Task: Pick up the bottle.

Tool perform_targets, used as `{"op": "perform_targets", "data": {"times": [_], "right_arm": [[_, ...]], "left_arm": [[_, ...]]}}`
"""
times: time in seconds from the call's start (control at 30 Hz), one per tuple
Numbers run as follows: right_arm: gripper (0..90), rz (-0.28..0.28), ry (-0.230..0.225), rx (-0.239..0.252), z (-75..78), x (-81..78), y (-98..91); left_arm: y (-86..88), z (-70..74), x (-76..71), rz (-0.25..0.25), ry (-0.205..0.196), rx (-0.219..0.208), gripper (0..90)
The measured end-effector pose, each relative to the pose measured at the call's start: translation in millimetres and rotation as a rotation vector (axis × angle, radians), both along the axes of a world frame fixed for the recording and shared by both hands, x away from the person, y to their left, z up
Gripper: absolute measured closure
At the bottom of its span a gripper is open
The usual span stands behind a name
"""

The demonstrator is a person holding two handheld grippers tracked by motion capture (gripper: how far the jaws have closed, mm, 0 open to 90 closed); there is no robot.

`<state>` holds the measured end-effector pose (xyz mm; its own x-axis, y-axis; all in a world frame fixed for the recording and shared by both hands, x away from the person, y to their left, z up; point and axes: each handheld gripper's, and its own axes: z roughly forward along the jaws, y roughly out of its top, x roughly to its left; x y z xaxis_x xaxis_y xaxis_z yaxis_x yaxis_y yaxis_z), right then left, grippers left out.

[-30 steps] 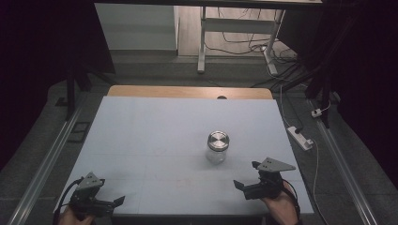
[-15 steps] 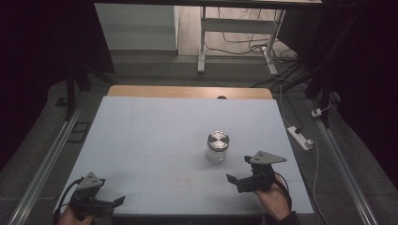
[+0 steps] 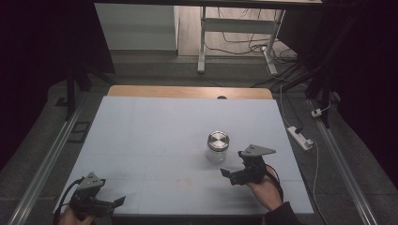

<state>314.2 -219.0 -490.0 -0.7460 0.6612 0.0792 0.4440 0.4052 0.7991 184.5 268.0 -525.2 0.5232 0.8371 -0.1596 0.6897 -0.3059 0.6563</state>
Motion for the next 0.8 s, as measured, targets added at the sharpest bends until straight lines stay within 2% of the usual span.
{"op": "perform_targets", "data": {"times": [0.1,0.4,0.63,0.8], "right_arm": [[0.0,-0.004,0.003,-0.031,-3.3,6.1,4.7],[0.0,-0.013,0.008,-0.049,-11.0,24.8,14.2],[0.0,0.0,0.001,-0.017,-13.2,36.5,20.0],[0.0,0.003,0.014,-0.013,-17.0,46.1,25.1]], "left_arm": [[-0.2,0.1,-0.1,-0.002,0.0,0.0,0.0],[-0.1,0.1,0.0,-0.003,0.0,0.0,0.0],[-0.3,0.0,0.0,-0.005,0.001,0.0,0.0],[-0.1,0.0,0.1,-0.006,0.001,-0.001,0.0]]}}
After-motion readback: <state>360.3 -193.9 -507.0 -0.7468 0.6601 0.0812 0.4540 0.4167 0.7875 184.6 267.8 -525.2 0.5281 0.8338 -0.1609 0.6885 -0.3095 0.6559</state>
